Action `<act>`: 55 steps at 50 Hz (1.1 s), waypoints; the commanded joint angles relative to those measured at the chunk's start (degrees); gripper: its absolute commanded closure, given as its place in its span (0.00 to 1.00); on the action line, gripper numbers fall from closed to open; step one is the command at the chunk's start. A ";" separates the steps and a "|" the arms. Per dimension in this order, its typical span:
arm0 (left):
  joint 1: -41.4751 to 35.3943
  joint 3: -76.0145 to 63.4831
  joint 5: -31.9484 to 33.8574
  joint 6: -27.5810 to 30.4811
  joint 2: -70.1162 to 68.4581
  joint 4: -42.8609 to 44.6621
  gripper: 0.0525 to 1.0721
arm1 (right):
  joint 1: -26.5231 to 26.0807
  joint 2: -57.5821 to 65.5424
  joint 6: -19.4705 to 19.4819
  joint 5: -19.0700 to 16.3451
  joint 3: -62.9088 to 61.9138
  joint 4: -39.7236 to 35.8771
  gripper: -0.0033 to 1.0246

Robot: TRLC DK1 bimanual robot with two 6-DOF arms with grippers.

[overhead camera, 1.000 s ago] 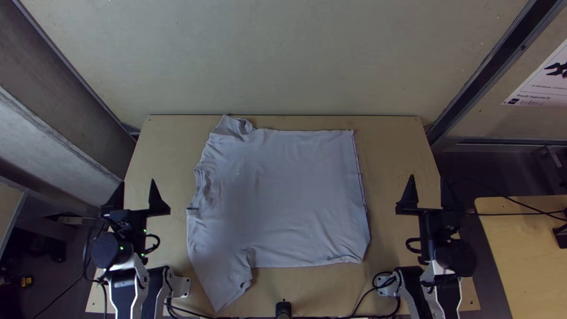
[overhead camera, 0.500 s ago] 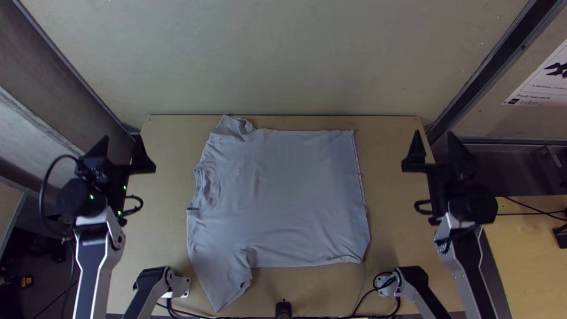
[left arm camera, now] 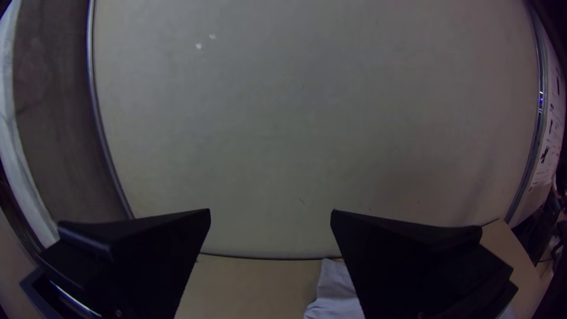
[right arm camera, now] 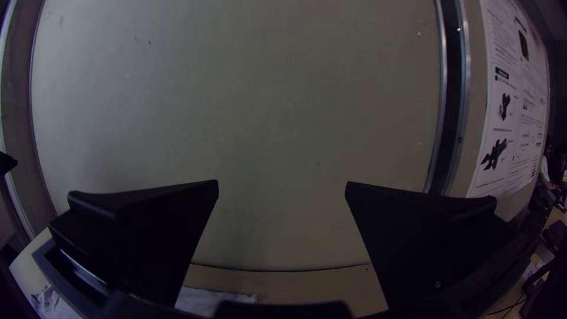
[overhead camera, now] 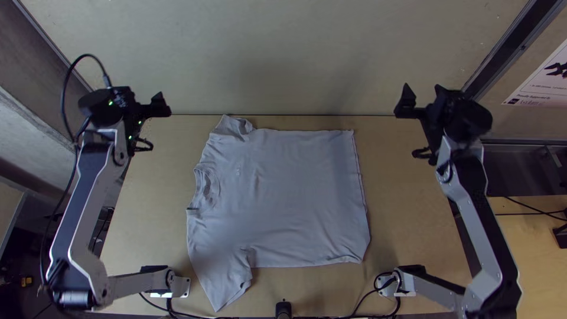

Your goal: Fold the t-shirt

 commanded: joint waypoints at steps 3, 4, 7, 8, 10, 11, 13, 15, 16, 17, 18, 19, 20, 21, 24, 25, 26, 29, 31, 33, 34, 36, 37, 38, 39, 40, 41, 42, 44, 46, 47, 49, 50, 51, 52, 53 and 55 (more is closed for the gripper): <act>-0.41 9.24 2.10 -4.11 7.36 -3.55 0.04 | 0.50 6.53 1.66 0.52 4.63 -1.03 0.04; -0.41 10.20 2.54 -4.29 8.50 -4.17 0.04 | 0.50 7.41 1.92 0.52 5.24 -1.56 0.04; -0.50 13.54 3.16 -4.81 12.10 -7.24 0.04 | 0.86 10.04 2.62 0.52 7.18 -3.05 0.04; -0.58 14.60 3.16 -4.81 13.16 -8.03 0.04 | 0.94 10.92 2.62 0.52 7.70 -3.41 0.04; -0.67 16.27 3.16 -5.34 15.27 -8.82 0.04 | 1.03 12.68 2.62 0.52 8.93 -4.20 0.04; -0.67 17.06 3.16 -5.87 16.15 -9.44 0.04 | 1.12 13.38 2.71 0.52 9.46 -4.46 0.04; -0.94 18.64 3.42 -6.39 17.99 -10.76 0.04 | 1.12 14.88 3.15 0.52 10.52 -4.90 0.04; -0.94 19.52 3.33 -7.27 19.49 -10.84 0.04 | 1.12 16.28 3.24 0.52 11.13 -4.90 0.04; -1.02 19.96 3.42 -7.45 20.10 -10.93 0.04 | 1.12 16.90 3.42 0.52 11.39 -4.90 0.04; -1.11 20.57 3.51 -7.45 20.81 -11.46 0.04 | 1.12 17.60 3.94 0.52 11.75 -4.90 0.04; -1.55 21.19 3.51 -7.45 21.68 -12.08 0.04 | 1.12 18.22 4.38 0.52 12.01 -5.08 0.04; -1.64 21.98 3.51 -7.45 22.48 -12.60 0.04 | 1.12 18.92 4.65 0.52 12.27 -5.08 0.04; -1.73 22.68 3.51 -7.45 23.44 -13.13 0.04 | 1.12 19.62 4.73 0.52 12.54 -5.16 0.04; -1.73 23.39 3.60 -7.45 24.41 -13.75 0.04 | 1.21 20.24 4.91 0.52 12.80 -5.16 0.04; -1.90 25.58 3.60 -7.45 27.31 -15.68 0.06 | 1.21 22.08 6.23 0.44 13.33 -5.25 0.04; -1.90 26.11 3.60 -7.45 28.19 -15.85 0.06 | 1.30 22.61 6.76 0.44 13.50 -5.25 0.04; -1.99 26.64 3.60 -7.36 29.07 -15.94 0.06 | 1.30 23.31 7.37 0.44 13.68 -5.34 0.04; -2.25 27.87 4.92 -7.36 31.44 -16.65 0.06 | 1.56 25.25 8.16 0.35 14.38 -5.87 0.04; -2.25 28.75 5.44 -7.45 33.02 -16.73 0.06 | 1.65 26.74 9.13 0.00 15.44 -7.27 0.04; -2.34 29.54 6.32 -7.36 34.60 -17.00 0.06 | 1.65 28.76 10.18 -0.53 17.19 -9.65 0.04; -2.34 29.98 6.32 -7.45 35.40 -17.17 0.06 | 1.65 29.82 10.71 -1.06 18.16 -11.14 0.04; -2.69 31.03 6.32 -7.36 37.24 -17.61 0.06 | 1.47 32.19 11.85 -2.20 20.45 -14.13 0.04; -2.78 31.47 6.32 -7.36 38.21 -17.61 0.08 | 1.38 33.42 12.29 -2.82 21.68 -15.89 0.04; -3.05 32.09 6.32 -7.27 39.09 -17.88 0.11 | 1.30 34.65 12.82 -3.26 22.91 -17.56 0.04; -3.13 32.88 6.32 -7.01 40.05 -18.49 0.14 | 1.21 35.53 13.52 -3.43 23.96 -18.96 0.04; -3.40 33.49 6.32 -6.75 40.84 -19.11 0.15 | 1.12 36.59 14.23 -3.61 25.02 -20.46 0.04; -3.66 34.28 6.32 -6.48 41.90 -19.46 0.16 | 1.03 37.46 14.75 -3.78 25.81 -21.42 0.04; -3.75 34.72 6.32 -6.48 42.69 -19.46 0.16 | 1.03 38.17 14.93 -3.78 26.34 -22.04 0.04; -4.01 35.34 6.32 -6.48 44.10 -19.55 0.16 | 1.03 38.96 15.19 -3.78 26.51 -22.21 0.04; -4.36 35.69 6.32 -6.39 45.06 -19.46 0.16 | 1.12 39.40 15.54 -3.87 26.42 -22.21 0.04; -4.54 36.04 6.32 -6.31 45.68 -19.46 0.16 | 1.12 39.66 15.81 -3.78 26.34 -22.30 0.04; -4.72 36.83 6.32 -6.13 46.91 -19.63 0.16 | 1.30 39.93 16.25 -3.78 26.16 -22.39 0.04; -4.89 37.10 6.32 -5.87 47.52 -19.90 0.16 | 1.38 40.01 16.25 -3.87 26.07 -22.48 0.04; -5.07 37.36 6.32 -5.78 47.88 -19.99 0.16 | 1.47 40.19 16.34 -3.87 26.07 -22.74 0.04; -5.16 37.54 6.32 -5.78 48.32 -19.99 0.16 | 1.47 40.28 16.34 -3.87 26.07 -23.09 0.04; -5.24 37.62 6.32 -5.78 48.75 -19.99 0.16 | 1.56 40.36 16.42 -3.87 26.07 -23.53 0.04; -5.42 38.06 6.32 -5.43 49.55 -20.42 0.21 | 1.65 40.54 16.60 -3.87 25.98 -24.06 0.04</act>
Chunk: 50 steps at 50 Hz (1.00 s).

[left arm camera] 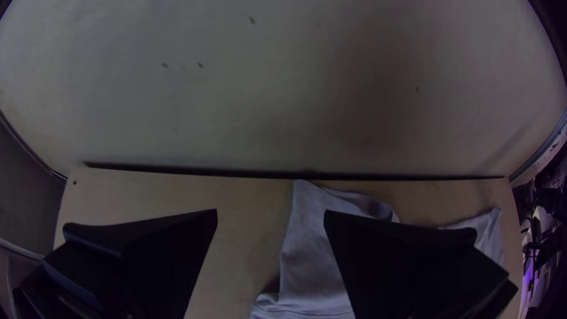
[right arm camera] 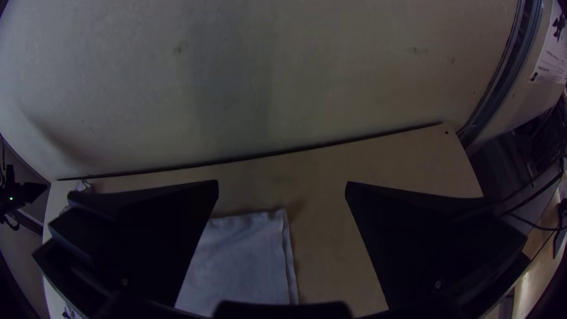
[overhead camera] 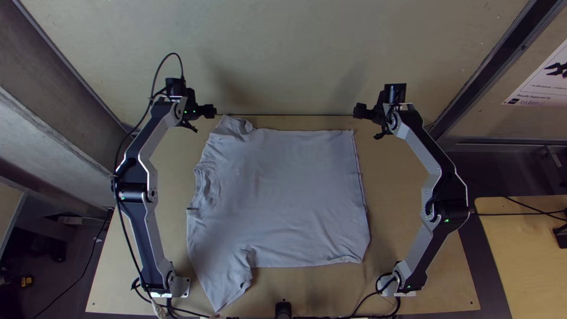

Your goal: Fold the t-shirt

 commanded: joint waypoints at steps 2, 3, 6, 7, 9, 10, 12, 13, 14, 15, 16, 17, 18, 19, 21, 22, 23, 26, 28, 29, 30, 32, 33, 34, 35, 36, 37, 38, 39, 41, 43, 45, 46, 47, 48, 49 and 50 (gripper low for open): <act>-0.81 3.07 0.60 1.11 2.73 -1.46 0.26 | 0.62 0.81 2.13 -0.22 1.18 -0.98 0.04; -0.90 3.34 0.60 1.11 3.00 -1.63 0.27 | 0.62 0.81 2.22 -0.22 1.00 -0.98 0.04; -1.16 3.42 0.60 1.37 3.79 -2.07 0.27 | 0.62 1.07 2.31 -0.22 0.65 -0.98 0.04; -1.25 3.34 0.60 1.46 3.96 -2.25 0.27 | 0.62 1.07 2.40 -0.22 0.56 -0.98 0.04; -1.34 3.42 0.60 1.46 4.58 -2.51 0.27 | 0.53 1.25 2.75 -0.22 0.39 -0.98 0.04; -1.34 3.42 0.60 1.46 4.84 -2.60 0.27 | 0.53 1.33 2.92 -0.22 0.21 -0.98 0.04; -1.34 3.42 0.60 1.64 5.46 -3.13 0.27 | 0.53 1.42 3.01 -0.22 -0.14 -0.98 0.04; -1.42 3.42 0.60 1.81 5.72 -3.39 0.27 | 0.53 1.42 3.10 -0.22 -0.32 -0.98 0.04; -1.42 3.42 0.60 1.90 5.98 -3.74 0.27 | 0.44 1.51 3.19 -0.22 -0.49 -0.98 0.04; -1.42 3.42 0.60 1.90 6.25 -4.00 0.27 | 0.44 1.60 3.19 -0.22 -0.67 -0.98 0.04; -1.42 3.42 0.60 1.99 6.51 -4.27 0.27 | 0.44 1.69 3.19 -0.22 -0.85 -0.98 0.04; -1.42 3.42 0.60 1.99 6.78 -4.62 0.27 | 0.36 1.69 3.27 -0.22 -1.02 -0.98 0.04; -1.51 3.42 0.60 2.08 6.95 -4.88 0.27 | 0.36 1.86 3.27 -0.22 -1.11 -0.98 0.04; -1.51 3.42 0.51 2.16 7.21 -5.23 0.27 | 0.36 1.86 3.27 -0.22 -1.28 -0.98 0.04; -1.51 3.34 0.51 2.16 7.57 -5.41 0.27 | 0.18 2.04 3.36 -0.22 -1.55 -0.98 0.04; -1.60 3.42 0.51 2.25 7.83 -5.59 0.27 | 0.18 2.12 3.36 -0.22 -1.72 -0.98 0.04; -1.69 3.34 0.51 2.25 7.92 -5.67 0.27 | 0.09 2.12 3.45 -0.22 -1.90 -0.98 0.04; -1.77 3.34 0.33 2.25 8.36 -5.76 0.27 | 0.09 2.30 3.71 -0.22 -2.25 -0.98 0.04; -2.04 3.34 0.24 2.25 8.80 -5.76 0.27 | 0.09 2.39 3.71 -0.22 -2.52 -0.98 0.04; -2.13 3.34 0.16 2.16 8.88 -5.76 0.27 | 0.18 2.48 3.71 -0.22 -2.69 -0.98 0.04; -2.21 3.34 0.07 2.16 9.06 -5.67 0.27 | 0.18 2.48 3.71 -0.22 -2.87 -0.98 0.04; -2.39 3.51 -0.11 2.16 9.32 -5.41 0.27 | 0.36 2.48 3.71 -0.22 -3.13 -0.98 0.04; -2.48 3.69 -0.20 2.16 9.59 -5.41 0.27 | 0.36 2.48 3.71 -0.22 -3.22 -0.98 0.04; -2.57 4.04 -0.20 2.08 9.85 -5.41 0.27 | 0.36 2.56 3.71 -0.22 -3.31 -0.98 0.04; -2.57 4.22 -0.20 2.08 10.20 -5.41 0.27 | 0.44 2.56 3.71 -0.22 -3.39 -0.98 0.04; -2.65 4.39 -0.28 2.08 10.47 -5.41 0.27 | 0.44 2.56 3.71 -0.22 -3.39 -0.98 0.04; -2.65 4.57 -0.37 2.08 10.73 -5.41 0.27 | 0.44 2.56 3.71 -0.22 -3.39 -0.98 0.04; -2.83 4.83 -0.63 2.16 11.08 -5.50 0.27 | 0.44 2.56 3.71 -0.22 -3.39 -0.98 0.04; -2.83 5.01 -0.81 2.25 11.43 -5.59 0.27 | 0.44 2.56 3.80 -0.22 -3.39 -0.98 0.04; -3.01 5.18 -1.16 2.25 12.05 -5.67 0.27 | 0.44 2.56 3.71 -0.22 -3.39 -0.98 0.04; -3.09 5.27 -1.60 2.52 12.49 -5.67 0.27 | 0.44 2.56 3.71 -0.22 -3.31 -0.98 0.04; -3.18 5.45 -1.60 2.52 12.84 -5.76 0.27 | 0.44 2.56 3.71 -0.22 -3.13 -0.98 0.04; -3.18 5.53 -1.60 2.52 13.02 -5.76 0.28 | 0.44 2.56 3.71 -0.22 -3.13 -0.98 0.04; -3.27 5.53 -1.60 2.60 13.19 -5.76 0.31 | 0.44 2.56 3.71 -0.22 -3.04 -0.98 0.04; -3.27 5.53 -1.60 2.78 13.28 -5.76 0.37 | 0.44 2.65 3.71 -0.22 -2.95 -0.98 0.04; -3.36 5.71 -1.60 3.13 13.37 -5.76 0.46 | 0.44 2.74 3.71 -0.22 -2.78 -0.98 0.04; -3.44 5.80 -1.60 3.39 13.54 -5.67 0.55 | 0.36 2.83 3.80 -0.22 -2.78 -0.98 0.04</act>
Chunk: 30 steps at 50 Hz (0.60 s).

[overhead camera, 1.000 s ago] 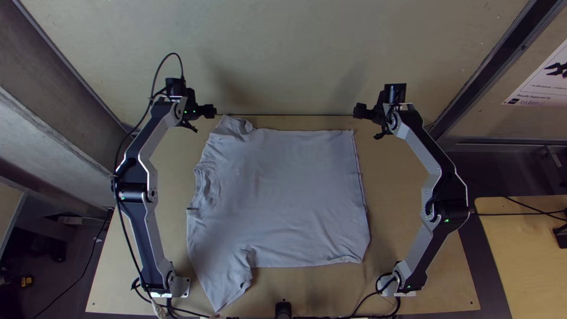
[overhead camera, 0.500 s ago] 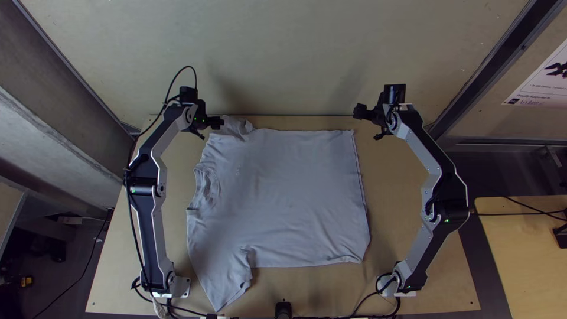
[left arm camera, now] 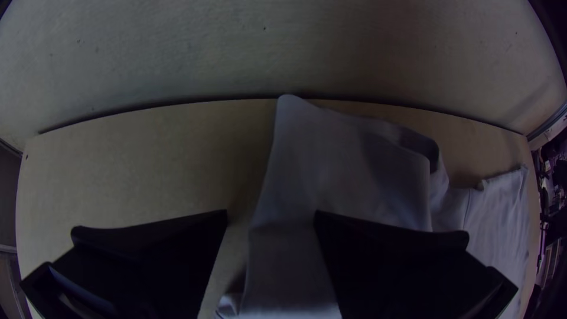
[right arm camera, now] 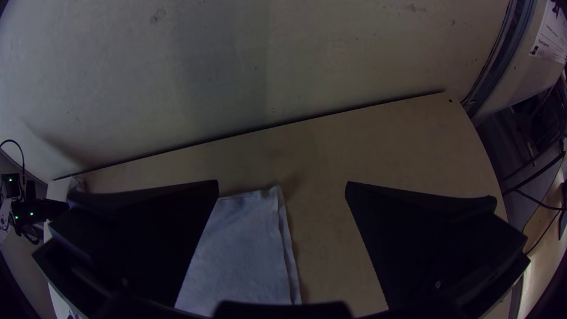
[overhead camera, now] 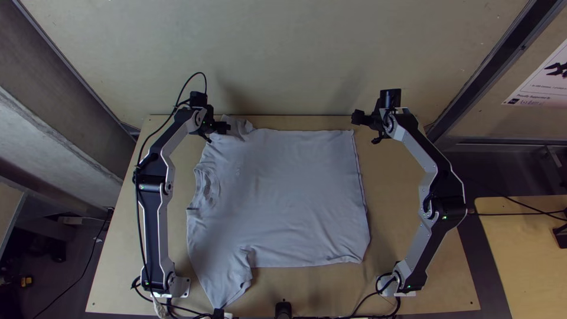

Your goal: Fold the t-shirt

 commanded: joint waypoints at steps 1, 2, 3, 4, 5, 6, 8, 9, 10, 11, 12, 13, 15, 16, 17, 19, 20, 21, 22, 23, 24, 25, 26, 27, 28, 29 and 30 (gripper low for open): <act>-0.45 1.38 -0.03 1.60 2.55 -0.76 0.63 | 0.44 1.23 1.09 -0.15 -0.59 -0.15 0.04; -0.54 1.38 -0.03 1.87 2.64 -0.76 0.72 | 0.44 1.50 1.09 -0.15 -0.33 -0.15 0.04; -0.63 1.38 -0.03 2.39 2.64 -0.84 0.81 | 0.44 1.76 1.18 -0.07 -0.07 -0.15 0.04; -0.71 1.38 -0.03 2.92 2.73 -1.02 0.89 | 0.36 2.02 1.27 -0.07 0.20 -0.15 0.04; -0.89 1.38 -0.03 3.27 2.73 -1.28 0.96 | 0.36 2.29 1.62 -0.07 0.37 -0.15 0.04; -0.98 1.38 -0.03 3.36 2.81 -1.55 0.98 | 0.27 2.55 1.88 -0.15 0.64 -0.15 0.04; -1.07 1.30 -0.03 3.27 2.73 -2.34 0.97 | 0.18 3.34 2.76 -0.15 1.25 -0.68 0.04; -1.15 1.30 -0.03 3.27 2.73 -2.43 0.97 | 0.18 3.96 2.94 -0.15 1.78 -1.12 0.04; -1.24 1.30 -0.03 3.19 2.64 -2.60 0.97 | 0.18 4.57 2.94 -0.15 2.40 -1.73 0.04; -1.15 1.30 -0.03 3.19 2.46 -2.60 0.97 | 0.18 5.28 2.94 -0.15 3.19 -2.61 0.04; -1.15 1.38 -0.03 3.01 2.37 -2.51 0.97 | 0.09 6.07 2.94 -0.15 4.24 -3.58 0.04; -1.15 1.47 -0.03 2.92 2.20 -2.51 0.97 | 0.09 6.77 2.94 -0.15 5.12 -4.54 0.04; -1.07 1.56 -0.03 2.92 1.93 -2.51 0.97 | 0.00 7.91 2.85 -0.15 6.61 -6.04 0.04; -0.98 1.65 -0.03 2.83 1.67 -2.43 0.98 | 0.00 8.53 2.85 -0.15 7.41 -6.65 0.04; -0.89 1.65 -0.03 2.83 1.50 -2.34 0.97 | 0.00 8.97 2.85 -0.15 7.93 -7.09 0.04; -0.80 1.91 -0.03 2.66 1.41 -2.34 0.97 | 0.09 9.93 2.94 -0.15 8.99 -7.80 0.04; -0.71 2.09 -0.03 2.66 1.32 -2.34 0.97 | 0.18 10.29 2.94 -0.15 9.51 -8.15 0.04; -0.63 2.26 -0.03 2.57 1.23 -2.43 0.97 | 0.27 10.81 2.94 -0.15 10.04 -8.50 0.04; -0.63 2.44 -0.03 2.57 1.14 -2.43 0.97 | 0.36 11.34 2.94 -0.15 10.75 -8.94 0.05; -0.54 2.53 -0.03 2.57 0.97 -2.51 0.98 | 0.36 11.96 2.94 -0.15 11.54 -9.55 0.06; -0.54 2.53 -0.03 2.48 0.88 -2.43 0.97 | 0.44 12.66 3.03 -0.15 12.33 -10.17 0.06; -0.54 2.53 -0.03 2.57 0.70 -2.43 0.98 | 0.53 13.27 3.03 -0.15 13.21 -10.78 0.06; -0.45 2.61 -0.03 2.57 0.62 -2.43 0.97 | 0.62 13.89 3.20 -0.15 14.00 -11.31 0.06; -0.45 2.61 -0.03 2.57 0.53 -2.51 0.98 | 0.62 14.50 3.29 -0.15 14.79 -11.75 0.06; -0.45 2.61 -0.03 2.57 0.53 -2.43 0.97 | 0.71 15.21 3.38 -0.15 15.49 -12.10 0.06; -0.45 2.61 -0.03 2.57 0.44 -2.51 0.98 | 0.80 15.91 3.46 -0.15 16.28 -12.37 0.07; -0.36 2.61 -0.03 2.66 0.44 -2.51 0.98 | 0.80 16.53 3.64 -0.15 17.07 -12.72 0.07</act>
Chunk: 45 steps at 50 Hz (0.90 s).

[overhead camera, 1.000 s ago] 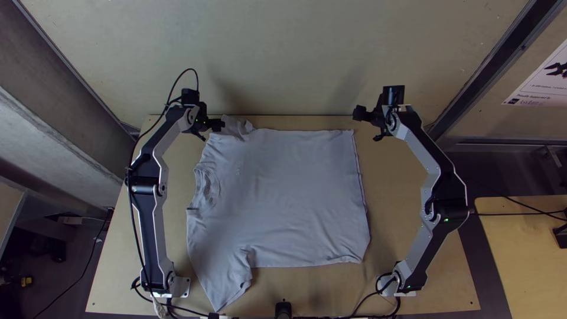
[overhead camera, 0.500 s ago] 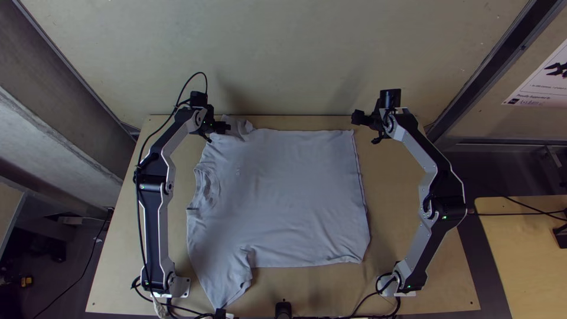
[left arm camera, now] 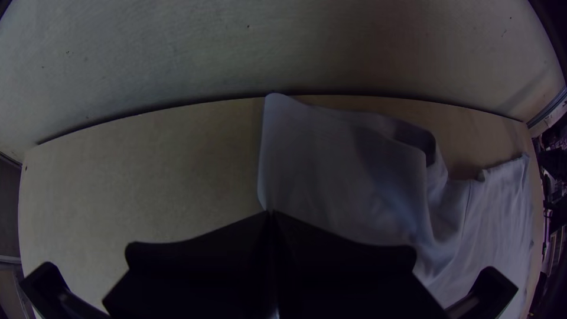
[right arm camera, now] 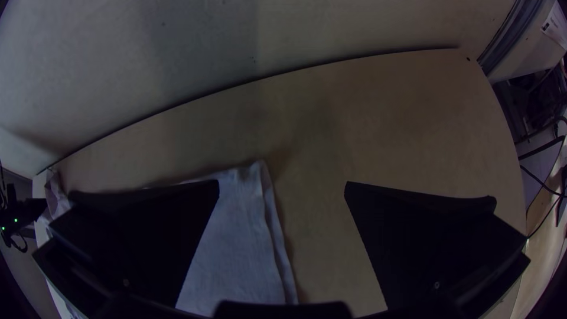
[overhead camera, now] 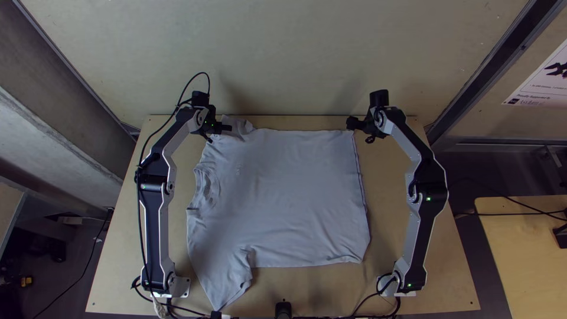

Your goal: Fold the t-shirt

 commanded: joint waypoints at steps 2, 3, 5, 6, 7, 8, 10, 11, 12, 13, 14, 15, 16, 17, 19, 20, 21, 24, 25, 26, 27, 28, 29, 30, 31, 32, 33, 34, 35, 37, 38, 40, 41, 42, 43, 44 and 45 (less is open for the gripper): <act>0.21 1.28 0.13 0.49 -0.37 -1.31 0.97 | 0.80 4.71 1.78 -0.24 5.87 -2.30 0.07; 0.21 1.28 0.13 0.49 -0.37 -1.31 0.97 | 0.80 5.41 1.87 -0.33 6.75 -2.82 0.07; 0.21 1.28 0.13 0.49 -0.46 -1.31 0.97 | 0.97 6.73 1.87 -0.68 8.42 -3.79 0.10; 0.21 1.28 0.13 0.49 -0.46 -1.31 0.98 | 1.15 7.43 1.87 -0.68 9.38 -4.41 0.11; 0.29 1.28 0.13 0.49 -0.46 -1.31 0.97 | 1.32 8.05 1.87 -0.77 10.26 -5.11 0.13; 0.29 1.28 0.13 0.49 -0.46 -1.31 0.98 | 1.41 8.75 1.87 -0.77 11.23 -5.81 0.13; 0.38 1.28 0.13 0.58 -0.54 -1.31 0.98 | 1.59 10.24 1.87 -0.77 13.25 -7.39 0.13; 0.47 1.37 0.13 0.58 -0.54 -1.31 0.98 | 1.68 11.12 1.87 -0.86 14.39 -8.54 0.13; 0.56 1.37 0.13 0.58 -0.54 -1.31 0.97 | 1.76 12.00 1.87 -1.21 15.80 -9.85 0.13; 0.56 1.37 0.13 0.58 -0.54 -1.31 0.97 | 1.85 13.15 1.87 -1.65 17.38 -11.35 0.13; 0.64 1.37 0.13 0.58 -0.54 -1.31 0.98 | 1.94 14.29 1.87 -1.74 19.14 -12.75 0.13; 0.64 1.37 0.13 0.58 -0.54 -1.31 0.98 | 1.94 15.25 1.87 -1.74 20.63 -14.07 0.13; 0.64 1.37 0.13 0.58 -0.54 -1.31 0.98 | 2.03 16.13 1.78 -1.74 21.69 -15.04 0.13; 0.64 1.37 0.13 0.67 -0.54 -1.31 0.97 | 2.11 16.57 1.78 -1.82 22.04 -15.30 0.16; 0.64 1.37 0.13 0.76 -0.54 -1.31 0.98 | 2.38 16.92 1.78 -1.74 22.13 -15.22 0.23; 0.73 1.37 0.13 0.76 -0.54 -1.31 0.98 | 2.47 17.01 1.78 -1.74 22.04 -15.22 0.28; 0.73 1.37 0.13 0.76 -0.54 -1.31 0.97 | 2.55 17.10 1.70 -1.74 22.04 -15.22 0.33; 0.91 1.46 0.13 0.76 -0.63 -1.31 0.97 | 2.91 17.36 1.52 -1.74 22.04 -15.04 0.50; 1.00 1.46 0.13 0.76 -0.63 -1.31 0.97 | 2.99 17.45 1.43 -1.74 22.13 -14.95 0.54; 1.00 1.54 0.13 0.76 -0.63 -1.31 0.98 | 3.17 17.45 1.34 -1.74 22.13 -14.95 0.58; 1.08 1.63 0.13 0.76 -0.63 -1.31 0.98 | 3.26 17.45 1.26 -1.74 22.13 -14.95 0.62; 1.17 1.72 0.13 0.76 -0.63 -1.31 0.98 | 3.43 17.36 0.99 -1.74 22.13 -14.86 0.67; 1.26 1.81 0.13 0.67 -0.63 -1.31 0.97 | 3.52 17.36 0.90 -1.74 22.13 -14.86 0.71; 1.26 1.90 0.13 0.67 -0.72 -1.31 0.98 | 3.52 17.28 0.82 -1.74 22.13 -14.86 0.75; 1.35 1.90 0.13 0.58 -0.81 -1.31 0.97 | 3.61 17.28 0.64 -1.82 22.13 -14.69 0.81; 1.35 2.07 0.13 0.58 -0.81 -1.31 0.98 | 3.70 17.28 0.55 -1.82 22.13 -14.60 0.86; 1.35 2.16 0.13 0.58 -0.90 -1.31 0.97 | 3.70 17.28 0.46 -1.74 22.13 -14.42 0.94; 1.35 2.25 0.13 0.76 -0.98 -1.31 0.97 | 3.78 17.19 0.29 -1.74 22.13 -14.25 0.98; 1.35 2.33 0.13 0.85 -1.16 -1.31 0.98 | 3.78 17.19 0.20 -1.74 22.13 -14.25 0.97; 1.35 2.51 0.13 0.85 -1.51 -1.31 0.97 | 3.70 17.01 0.20 -1.82 22.13 -14.16 0.97; 1.35 2.69 0.13 0.67 -1.60 -1.31 0.97 | 3.78 16.92 0.20 -1.74 22.13 -13.99 0.97; 1.35 3.21 0.13 0.67 -1.78 -1.22 0.97 | 3.70 16.66 0.11 -1.74 22.13 -13.63 0.97; 1.35 3.30 0.13 0.67 -1.95 -1.05 0.97 | 3.70 16.57 0.11 -1.74 22.22 -13.37 0.97; 1.35 3.48 0.13 0.58 -2.13 -0.79 0.97 | 3.70 16.40 0.11 -1.74 22.22 -13.28 0.97; 1.35 3.74 0.13 0.49 -2.21 -0.61 0.97 | 3.61 16.31 0.03 -1.74 22.22 -13.02 0.97; 1.35 4.18 0.21 0.41 -2.30 -0.43 0.97 | 3.61 16.22 -0.06 -1.74 22.22 -12.58 0.97; 1.35 4.53 0.21 0.41 -2.39 -0.35 0.97 | 3.52 16.13 -0.06 -1.74 22.22 -12.32 0.97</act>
